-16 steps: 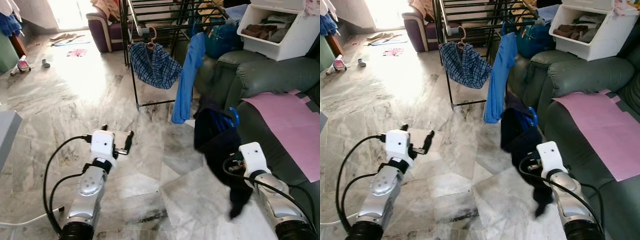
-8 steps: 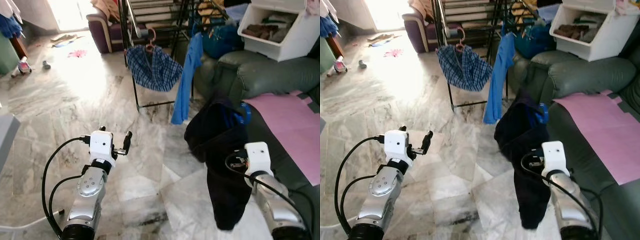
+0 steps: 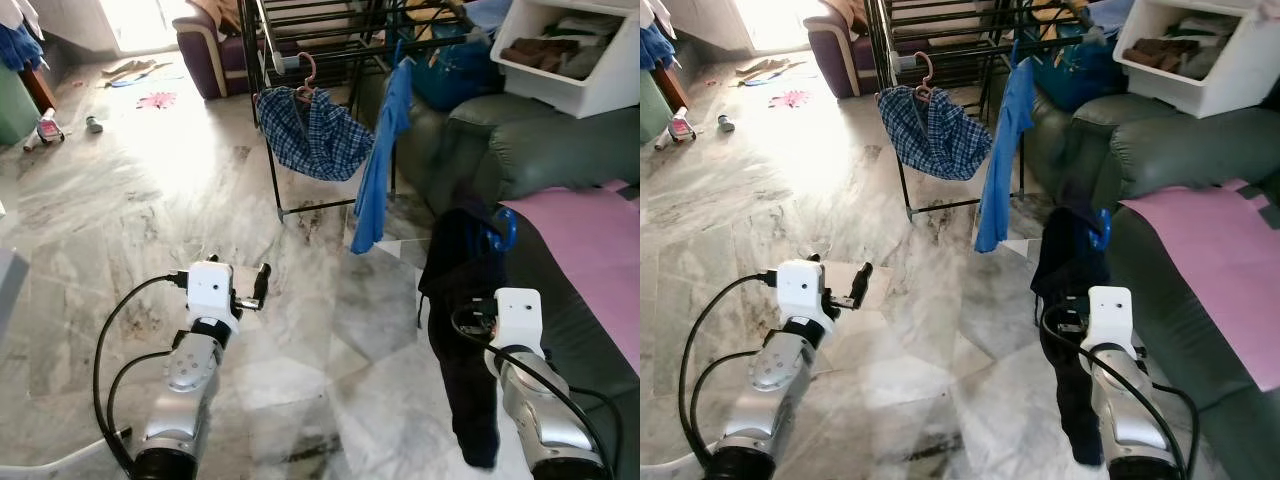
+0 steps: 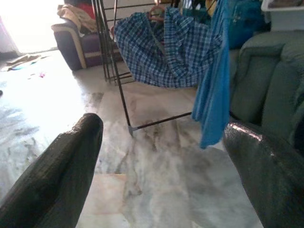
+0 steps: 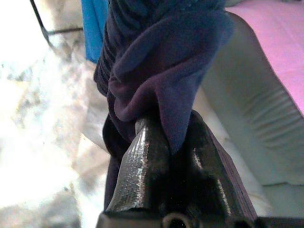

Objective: Hang hanger

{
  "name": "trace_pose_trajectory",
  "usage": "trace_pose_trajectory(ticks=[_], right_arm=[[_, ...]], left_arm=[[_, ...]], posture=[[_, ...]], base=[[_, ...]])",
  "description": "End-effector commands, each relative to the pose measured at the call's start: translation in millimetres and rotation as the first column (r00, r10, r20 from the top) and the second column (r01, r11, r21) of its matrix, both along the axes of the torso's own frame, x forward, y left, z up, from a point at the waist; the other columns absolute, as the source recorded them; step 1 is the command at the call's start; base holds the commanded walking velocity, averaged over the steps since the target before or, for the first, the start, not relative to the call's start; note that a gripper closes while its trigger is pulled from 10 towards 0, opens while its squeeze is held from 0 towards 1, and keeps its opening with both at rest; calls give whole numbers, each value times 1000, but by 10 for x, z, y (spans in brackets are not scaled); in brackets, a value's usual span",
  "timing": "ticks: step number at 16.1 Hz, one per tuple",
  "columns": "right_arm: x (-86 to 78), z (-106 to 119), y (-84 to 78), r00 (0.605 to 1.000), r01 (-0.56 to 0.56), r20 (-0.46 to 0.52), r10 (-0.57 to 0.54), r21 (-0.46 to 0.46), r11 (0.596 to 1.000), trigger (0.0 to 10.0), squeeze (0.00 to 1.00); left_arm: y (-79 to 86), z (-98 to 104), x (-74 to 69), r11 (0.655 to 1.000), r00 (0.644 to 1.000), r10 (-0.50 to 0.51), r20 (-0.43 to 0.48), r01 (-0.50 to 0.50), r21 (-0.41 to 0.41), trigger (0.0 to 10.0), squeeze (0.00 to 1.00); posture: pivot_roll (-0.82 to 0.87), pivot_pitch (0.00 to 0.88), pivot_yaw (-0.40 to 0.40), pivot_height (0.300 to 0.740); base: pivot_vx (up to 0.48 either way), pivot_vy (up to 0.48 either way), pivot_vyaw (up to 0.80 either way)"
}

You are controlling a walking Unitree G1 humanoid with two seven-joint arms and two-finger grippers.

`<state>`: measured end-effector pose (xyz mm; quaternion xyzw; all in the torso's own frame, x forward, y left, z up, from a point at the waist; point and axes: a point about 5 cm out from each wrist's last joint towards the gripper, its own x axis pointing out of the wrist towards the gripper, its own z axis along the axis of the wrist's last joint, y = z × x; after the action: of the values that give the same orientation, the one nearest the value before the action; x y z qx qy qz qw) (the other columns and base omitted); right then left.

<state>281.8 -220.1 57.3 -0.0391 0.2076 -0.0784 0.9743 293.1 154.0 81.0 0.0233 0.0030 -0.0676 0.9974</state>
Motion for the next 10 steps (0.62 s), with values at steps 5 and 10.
trace_pose_trajectory(ticks=[5, 10], right_arm=[[27, 72, -86, 1000, 30, 3, -30, -22, 999, 10000, 0], [84, 100, -65, 1000, -5, 0, 5, -37, 999, 10000, 0]], left_arm=[[-70, 67, 52, 1000, 1000, -4, 13, 4, -12, 10000, 0], [-76, 68, 73, 1000, 1000, 18, 7, -18, 5, 10000, 0]], posture=[[-16, 23, 18, 740], [-15, 21, 5, 740]], base=[[421, 0, -443], [420, 0, 0]])
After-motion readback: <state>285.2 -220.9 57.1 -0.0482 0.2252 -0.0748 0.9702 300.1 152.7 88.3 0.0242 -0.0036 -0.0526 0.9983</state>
